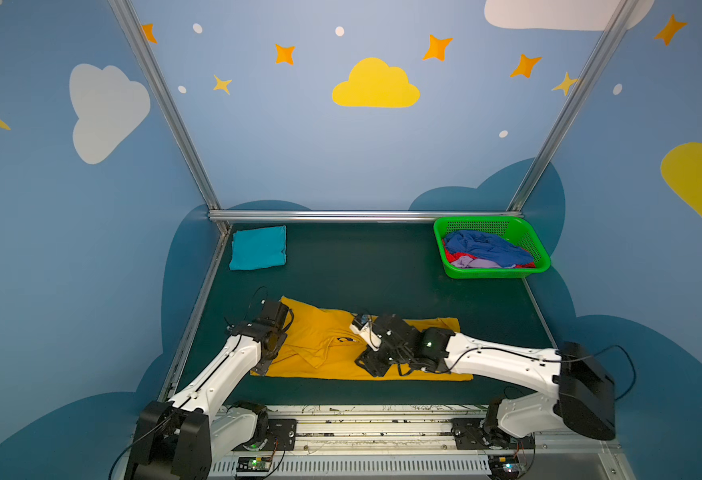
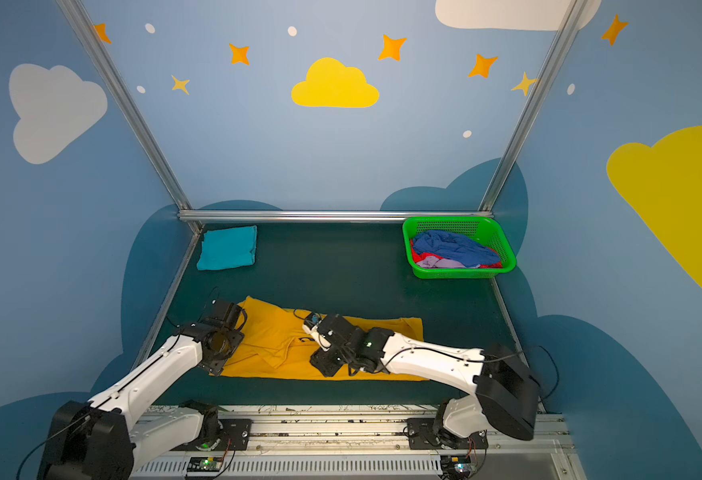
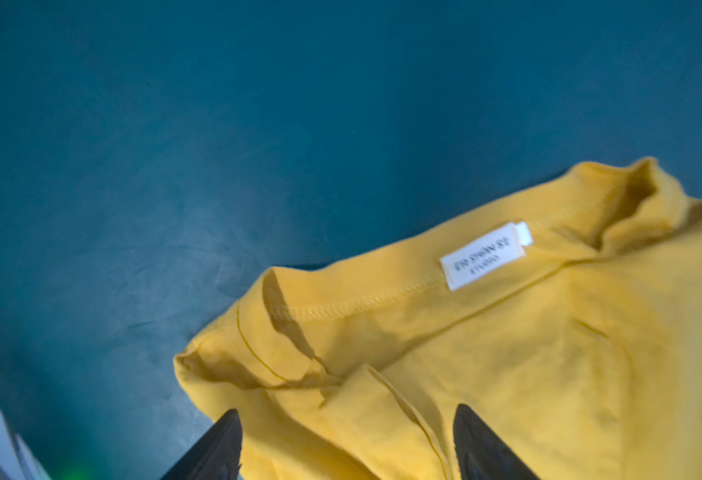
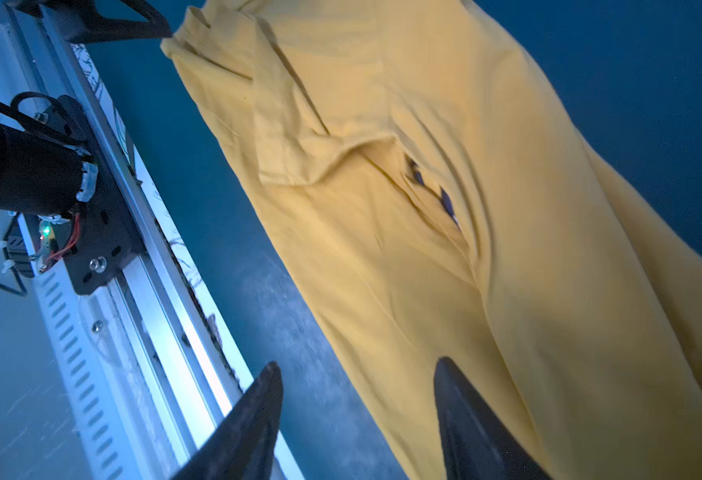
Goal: Fold and stack the t-shirts
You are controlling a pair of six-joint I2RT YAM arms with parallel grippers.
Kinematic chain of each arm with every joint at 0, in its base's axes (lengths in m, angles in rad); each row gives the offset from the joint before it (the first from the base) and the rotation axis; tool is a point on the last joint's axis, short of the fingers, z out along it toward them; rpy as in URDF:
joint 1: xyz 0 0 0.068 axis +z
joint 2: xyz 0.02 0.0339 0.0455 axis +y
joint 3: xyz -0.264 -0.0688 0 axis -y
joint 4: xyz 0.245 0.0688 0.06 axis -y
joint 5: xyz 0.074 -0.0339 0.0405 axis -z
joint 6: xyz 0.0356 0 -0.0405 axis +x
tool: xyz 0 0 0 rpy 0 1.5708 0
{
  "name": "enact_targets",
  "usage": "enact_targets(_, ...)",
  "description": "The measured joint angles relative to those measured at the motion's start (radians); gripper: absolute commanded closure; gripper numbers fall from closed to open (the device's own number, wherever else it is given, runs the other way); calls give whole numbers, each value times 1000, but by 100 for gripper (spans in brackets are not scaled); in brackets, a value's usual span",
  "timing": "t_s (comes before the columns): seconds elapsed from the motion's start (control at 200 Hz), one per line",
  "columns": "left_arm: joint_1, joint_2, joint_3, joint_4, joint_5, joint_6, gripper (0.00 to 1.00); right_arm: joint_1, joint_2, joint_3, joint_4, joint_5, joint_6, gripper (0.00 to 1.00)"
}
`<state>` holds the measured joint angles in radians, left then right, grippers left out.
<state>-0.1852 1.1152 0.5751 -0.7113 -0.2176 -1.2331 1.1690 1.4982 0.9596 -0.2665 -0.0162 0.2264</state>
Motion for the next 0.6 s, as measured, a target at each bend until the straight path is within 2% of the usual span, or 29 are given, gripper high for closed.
enact_targets(0.17,108,36,-47,96,94,37,32,66,220,182,46,34,-20,35)
enact_targets(0.341,193,72,-37,125,175,72,32,88,373,310,48,15,-30,33)
enact_targets(0.441,225,91,-23,122,211,90,32,88,466,418,15,12,-33,35)
enact_targets(0.601,262,133,0,164,263,114,34,88,571,560,-48,7,-33,43)
